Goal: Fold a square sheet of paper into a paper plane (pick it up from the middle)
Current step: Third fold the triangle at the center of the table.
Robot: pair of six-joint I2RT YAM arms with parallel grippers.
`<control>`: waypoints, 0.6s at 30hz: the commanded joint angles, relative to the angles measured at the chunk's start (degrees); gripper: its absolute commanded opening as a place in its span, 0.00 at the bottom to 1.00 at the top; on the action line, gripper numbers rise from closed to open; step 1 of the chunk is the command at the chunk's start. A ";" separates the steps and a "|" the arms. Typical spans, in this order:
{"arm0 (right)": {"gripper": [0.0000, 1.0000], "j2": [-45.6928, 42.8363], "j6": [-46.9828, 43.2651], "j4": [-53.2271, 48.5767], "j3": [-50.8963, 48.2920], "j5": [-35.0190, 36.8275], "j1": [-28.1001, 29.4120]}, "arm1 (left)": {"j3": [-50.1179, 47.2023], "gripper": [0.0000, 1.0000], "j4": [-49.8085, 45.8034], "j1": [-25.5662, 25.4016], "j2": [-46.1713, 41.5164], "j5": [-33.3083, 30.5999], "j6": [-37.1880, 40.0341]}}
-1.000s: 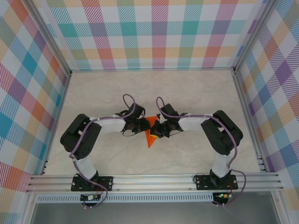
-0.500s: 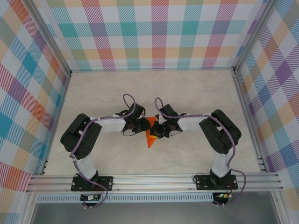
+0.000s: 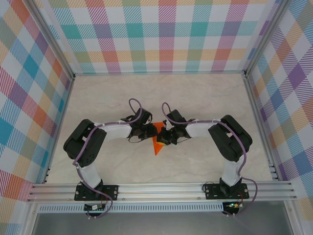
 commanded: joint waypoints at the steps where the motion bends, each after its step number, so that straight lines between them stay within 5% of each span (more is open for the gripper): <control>1: 0.08 0.23 0.75 4.31 0.57 1.04 0.22 | 0.02 0.22 -1.93 -0.22 1.93 0.67 -0.16; 18: 0.07 -1.28 1.26 8.32 -1.33 1.65 0.09 | -0.03 0.19 -2.19 -0.17 2.02 0.26 -0.33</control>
